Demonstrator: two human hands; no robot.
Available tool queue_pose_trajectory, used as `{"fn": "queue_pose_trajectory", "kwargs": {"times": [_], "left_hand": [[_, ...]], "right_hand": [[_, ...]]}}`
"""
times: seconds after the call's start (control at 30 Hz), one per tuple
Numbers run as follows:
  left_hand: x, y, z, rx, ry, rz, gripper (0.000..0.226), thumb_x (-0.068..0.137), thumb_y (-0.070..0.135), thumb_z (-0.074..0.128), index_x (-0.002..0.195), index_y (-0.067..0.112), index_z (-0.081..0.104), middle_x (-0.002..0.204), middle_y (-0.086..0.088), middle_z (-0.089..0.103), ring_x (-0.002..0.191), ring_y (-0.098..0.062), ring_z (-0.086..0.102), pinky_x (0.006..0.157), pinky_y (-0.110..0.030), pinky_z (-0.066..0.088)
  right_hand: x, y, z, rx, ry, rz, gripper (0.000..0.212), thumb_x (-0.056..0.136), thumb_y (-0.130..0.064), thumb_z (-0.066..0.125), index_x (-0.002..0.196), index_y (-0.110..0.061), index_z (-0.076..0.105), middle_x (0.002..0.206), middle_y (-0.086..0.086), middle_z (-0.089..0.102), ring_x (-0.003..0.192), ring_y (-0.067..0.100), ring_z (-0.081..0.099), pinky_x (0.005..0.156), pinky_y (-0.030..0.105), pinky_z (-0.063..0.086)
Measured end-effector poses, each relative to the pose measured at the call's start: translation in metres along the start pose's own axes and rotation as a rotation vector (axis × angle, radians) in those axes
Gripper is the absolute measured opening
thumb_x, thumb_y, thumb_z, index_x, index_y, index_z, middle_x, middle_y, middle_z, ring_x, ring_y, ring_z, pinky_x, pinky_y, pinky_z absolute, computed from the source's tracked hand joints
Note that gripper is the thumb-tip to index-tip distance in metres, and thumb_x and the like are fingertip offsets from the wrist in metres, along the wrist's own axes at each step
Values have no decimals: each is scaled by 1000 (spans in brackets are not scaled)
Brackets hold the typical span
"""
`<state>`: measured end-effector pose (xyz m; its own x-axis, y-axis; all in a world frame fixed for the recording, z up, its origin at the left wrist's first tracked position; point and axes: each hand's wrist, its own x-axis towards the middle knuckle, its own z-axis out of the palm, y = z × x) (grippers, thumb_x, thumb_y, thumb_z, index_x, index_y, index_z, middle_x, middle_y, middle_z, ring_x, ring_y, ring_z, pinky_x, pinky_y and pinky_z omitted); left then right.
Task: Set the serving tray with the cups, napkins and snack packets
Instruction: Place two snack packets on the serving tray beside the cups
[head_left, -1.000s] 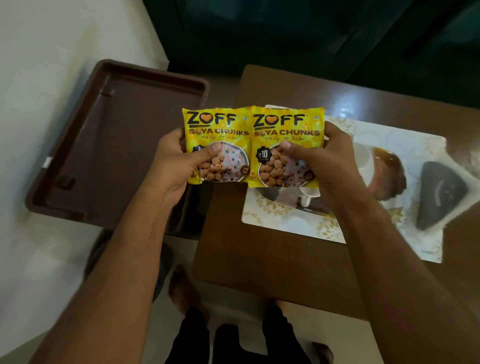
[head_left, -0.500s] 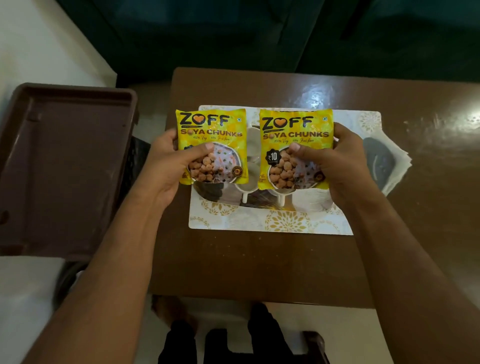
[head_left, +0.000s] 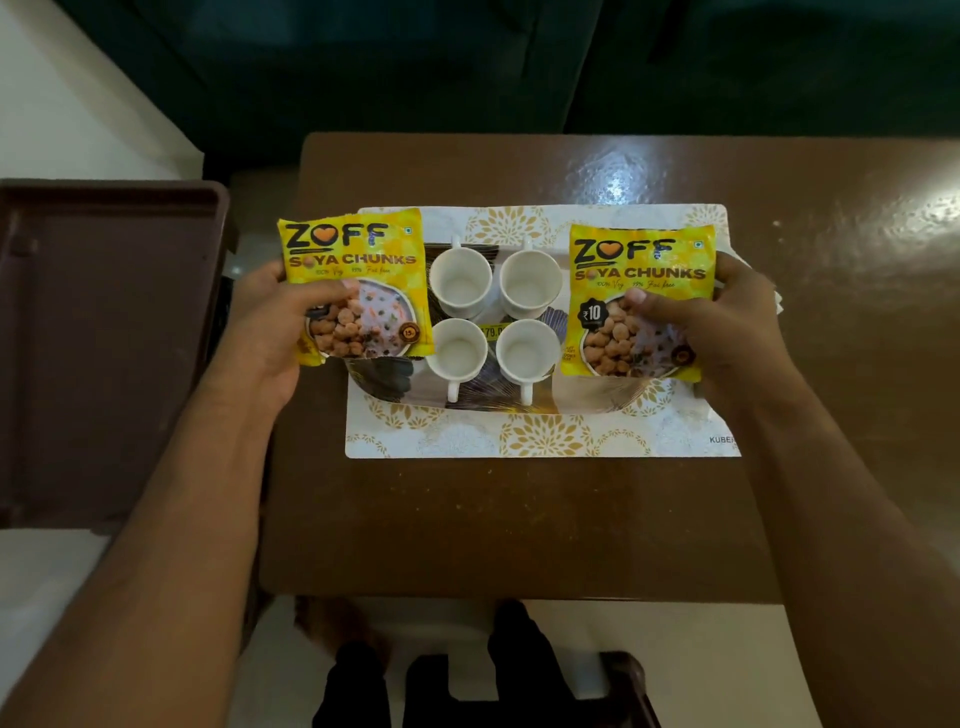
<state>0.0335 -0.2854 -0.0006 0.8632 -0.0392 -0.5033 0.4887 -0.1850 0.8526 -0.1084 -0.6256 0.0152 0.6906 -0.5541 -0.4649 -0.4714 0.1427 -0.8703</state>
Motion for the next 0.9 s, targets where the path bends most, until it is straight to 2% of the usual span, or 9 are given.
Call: {"fn": "queue_pose_trajectory", "kwargs": {"times": [0.07, 0.17, 0.23, 0.33, 0.53, 0.63, 0.7, 0.8, 0.9], "left_hand": [[4, -4, -6, 10, 21, -11, 33, 77, 10, 82, 109, 12, 75, 99, -4, 82, 90, -25, 80, 78, -41, 66], [9, -8, -14, 18, 57, -28, 40, 75, 11, 82, 114, 9, 74, 97, -3, 82, 87, -25, 81, 67, -35, 66], [10, -12, -15, 32, 67, -45, 38, 75, 10, 83, 113, 10, 75, 95, -2, 82, 85, -25, 81, 65, -34, 65], [10, -21, -7, 62, 51, -68, 33, 76, 7, 83, 109, 13, 77, 96, -4, 82, 85, -24, 81, 70, -35, 66], [11, -29, 9, 105, 31, -71, 38, 78, 2, 82, 115, 7, 74, 90, 1, 82, 77, -14, 80, 56, -22, 60], [12, -32, 11, 140, 46, -48, 38, 79, 4, 83, 115, 7, 73, 93, 0, 81, 80, -13, 80, 60, -23, 61], [13, -35, 12, 173, 61, -25, 37, 80, 7, 84, 114, 9, 73, 96, 0, 80, 84, -16, 80, 69, -28, 64], [14, -39, 14, 262, 99, 27, 33, 80, 12, 85, 110, 15, 73, 100, -1, 79, 92, -19, 78, 84, -40, 64], [11, -42, 15, 352, 123, 84, 31, 80, 15, 85, 106, 22, 70, 103, -3, 78, 96, -21, 76, 89, -49, 63]], "right_hand": [[2, 2, -3, -15, 16, -9, 52, 70, -4, 91, 117, -10, 70, 105, 4, 81, 95, 23, 79, 87, 52, 63], [4, 8, -5, -48, 30, -18, 47, 69, -5, 92, 110, -16, 72, 100, -2, 82, 90, 17, 80, 83, 46, 65], [7, 12, -3, -62, 41, -16, 44, 69, -6, 92, 106, -19, 72, 97, -4, 82, 89, 15, 80, 83, 45, 65], [9, 19, 3, -77, 65, -14, 49, 68, -7, 93, 110, -15, 71, 99, -1, 81, 90, 16, 79, 84, 45, 65], [12, 35, 20, -104, 59, -5, 43, 76, -8, 89, 114, -11, 69, 99, -2, 80, 89, 14, 78, 78, 35, 63], [16, 41, 25, -101, 66, -6, 28, 84, -8, 82, 107, -16, 68, 95, -4, 77, 85, 9, 76, 76, 33, 63], [18, 43, 26, -96, 73, 0, 22, 88, -10, 80, 105, -18, 67, 96, -3, 77, 88, 12, 76, 77, 34, 62], [19, 45, 26, -110, 72, -6, 23, 90, -10, 78, 109, -15, 68, 97, -3, 76, 91, 13, 75, 80, 35, 62], [19, 46, 26, -148, 90, -40, 27, 89, -11, 78, 114, -9, 67, 100, 0, 77, 93, 13, 75, 84, 38, 63]]}}
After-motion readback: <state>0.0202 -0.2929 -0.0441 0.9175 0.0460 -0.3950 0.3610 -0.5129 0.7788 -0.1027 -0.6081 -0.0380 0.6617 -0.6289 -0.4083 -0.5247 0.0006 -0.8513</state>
